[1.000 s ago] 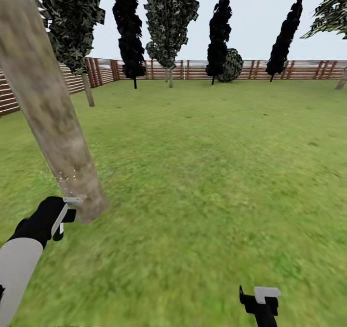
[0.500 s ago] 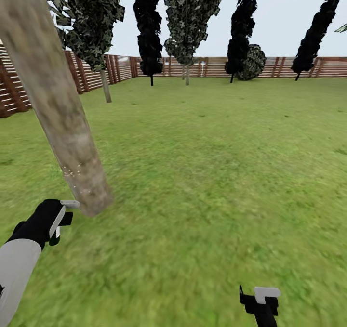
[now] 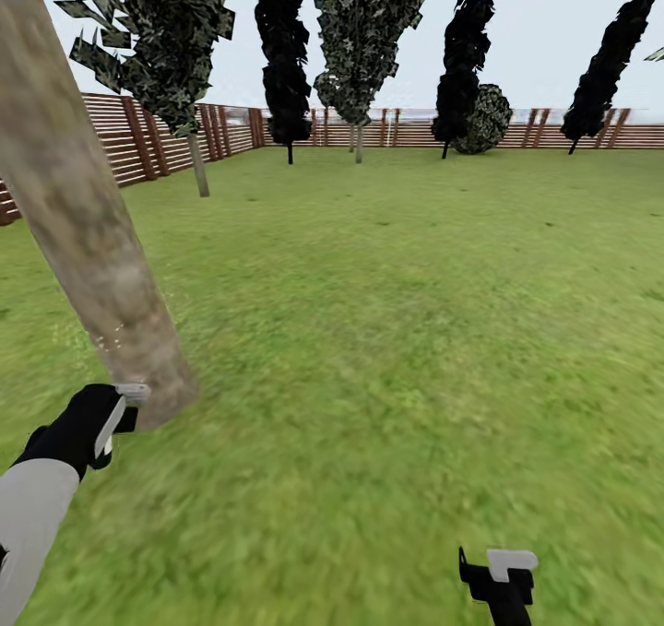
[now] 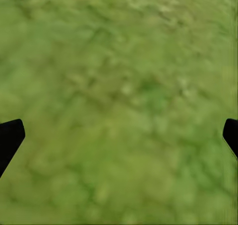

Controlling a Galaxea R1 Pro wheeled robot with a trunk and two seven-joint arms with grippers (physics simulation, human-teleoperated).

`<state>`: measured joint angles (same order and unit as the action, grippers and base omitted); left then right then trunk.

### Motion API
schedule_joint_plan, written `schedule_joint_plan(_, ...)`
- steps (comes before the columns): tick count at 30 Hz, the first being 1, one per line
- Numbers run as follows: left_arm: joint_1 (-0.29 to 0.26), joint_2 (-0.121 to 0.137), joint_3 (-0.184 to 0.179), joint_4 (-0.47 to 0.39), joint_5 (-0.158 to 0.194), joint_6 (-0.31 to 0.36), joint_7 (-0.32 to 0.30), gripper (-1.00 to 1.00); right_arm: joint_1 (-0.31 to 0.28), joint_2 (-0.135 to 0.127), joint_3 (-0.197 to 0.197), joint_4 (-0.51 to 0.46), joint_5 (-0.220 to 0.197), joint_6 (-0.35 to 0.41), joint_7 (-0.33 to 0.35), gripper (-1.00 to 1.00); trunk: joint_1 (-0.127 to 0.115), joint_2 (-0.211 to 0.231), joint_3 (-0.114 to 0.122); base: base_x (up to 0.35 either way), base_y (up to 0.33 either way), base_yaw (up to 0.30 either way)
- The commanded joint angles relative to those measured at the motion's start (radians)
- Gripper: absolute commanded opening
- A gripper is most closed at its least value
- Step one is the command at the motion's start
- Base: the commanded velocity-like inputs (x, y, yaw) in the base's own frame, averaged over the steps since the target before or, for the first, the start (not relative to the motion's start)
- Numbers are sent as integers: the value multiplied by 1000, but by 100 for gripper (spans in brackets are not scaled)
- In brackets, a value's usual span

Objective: In the garden, pick up the pesticide atomizer on the floor and spray pesticide onto both trees until each tree trunk is fully covered.

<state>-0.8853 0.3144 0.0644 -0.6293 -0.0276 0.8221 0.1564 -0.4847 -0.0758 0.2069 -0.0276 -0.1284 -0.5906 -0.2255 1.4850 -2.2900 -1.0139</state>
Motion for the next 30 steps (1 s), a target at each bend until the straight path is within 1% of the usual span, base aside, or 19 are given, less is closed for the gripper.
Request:
schedule_joint_plan(1,0,-1,-1,7,-1,-12,0,-100,0,0,0,0,0,0,0,100,0,0,0,241,-178,0)
schedule_joint_plan(5,0,-9,-2,19,-2,-27,0,-100,0,1,-1,0,0,0,0,100,0,0,0,240,-178,60)
schedule_joint_plan(11,0,-9,-2,20,-6,-29,2,-100,0,1,-1,0,0,0,0,100,0,0,0,239,-178,260)
schedule_joint_plan(15,0,-9,-2,20,-6,-29,18,-100,0,-1,-1,-1,0,0,0,100,0,0,0,239,-178,222)
schedule_joint_plan(24,1,-8,-2,19,-7,-28,23,-100,0,-2,-1,-1,0,0,0,100,0,0,0,239,-178,11)
schedule_joint_plan(26,21,-3,0,50,-4,-29,22,-100,0,-1,-1,-1,0,0,0,100,0,0,0,239,-178,0)
schedule_joint_plan(27,44,-1,7,66,-3,-38,22,-100,0,-1,-1,-1,0,0,0,100,0,0,0,239,-178,52)
schedule_joint_plan(28,71,0,30,85,-3,-101,22,-100,0,-1,-1,-1,0,0,0,100,0,0,0,239,-160,194)
schedule_joint_plan(29,81,0,45,102,-2,-141,23,-100,0,-1,-1,-1,0,0,0,100,0,0,0,178,-76,241)
schedule_joint_plan(30,85,-4,54,127,-1,-160,23,-100,0,-1,-1,-1,0,0,0,100,0,0,0,73,-31,260)
